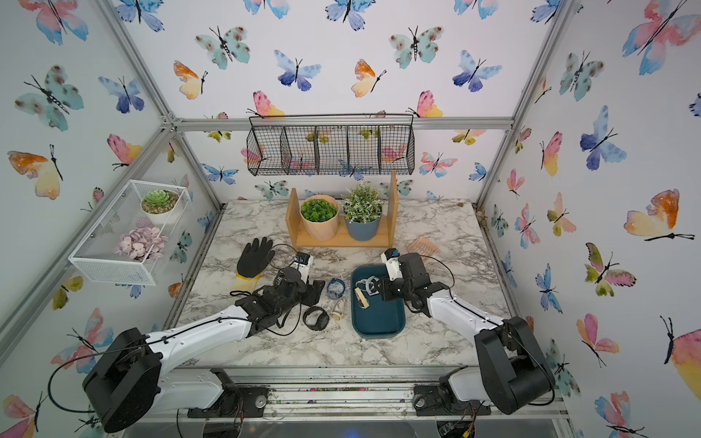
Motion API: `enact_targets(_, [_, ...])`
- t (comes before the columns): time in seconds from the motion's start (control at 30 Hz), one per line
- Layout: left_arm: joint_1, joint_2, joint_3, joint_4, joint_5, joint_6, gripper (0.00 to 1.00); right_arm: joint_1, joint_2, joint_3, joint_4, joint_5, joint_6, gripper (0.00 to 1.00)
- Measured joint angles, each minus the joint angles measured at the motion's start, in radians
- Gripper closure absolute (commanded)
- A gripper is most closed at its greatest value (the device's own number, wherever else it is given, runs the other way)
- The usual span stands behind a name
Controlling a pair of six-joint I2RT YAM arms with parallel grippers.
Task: Put the watch into the storage box
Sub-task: Place the watch in the storage box.
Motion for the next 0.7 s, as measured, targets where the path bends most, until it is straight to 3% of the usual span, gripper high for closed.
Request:
enact_targets(0.33, [0.008, 0.071, 0.021, -0.006, 0.0, -0.003, 0.37, 0.0, 0.061, -0.024, 0.014, -0.005, 0.007, 0.68])
enact_targets(0.53, [0.011, 0.084, 0.048, -0.008, 0.0, -0.003, 0.37, 0.0, 0.07, -0.019, 0.001, 0.06, 0.011, 0.55])
enact_targets(0.7, [0.012, 0.094, 0.062, -0.01, 0.0, -0.003, 0.36, 0.0, 0.07, 0.006, -0.021, 0.119, 0.01, 0.5])
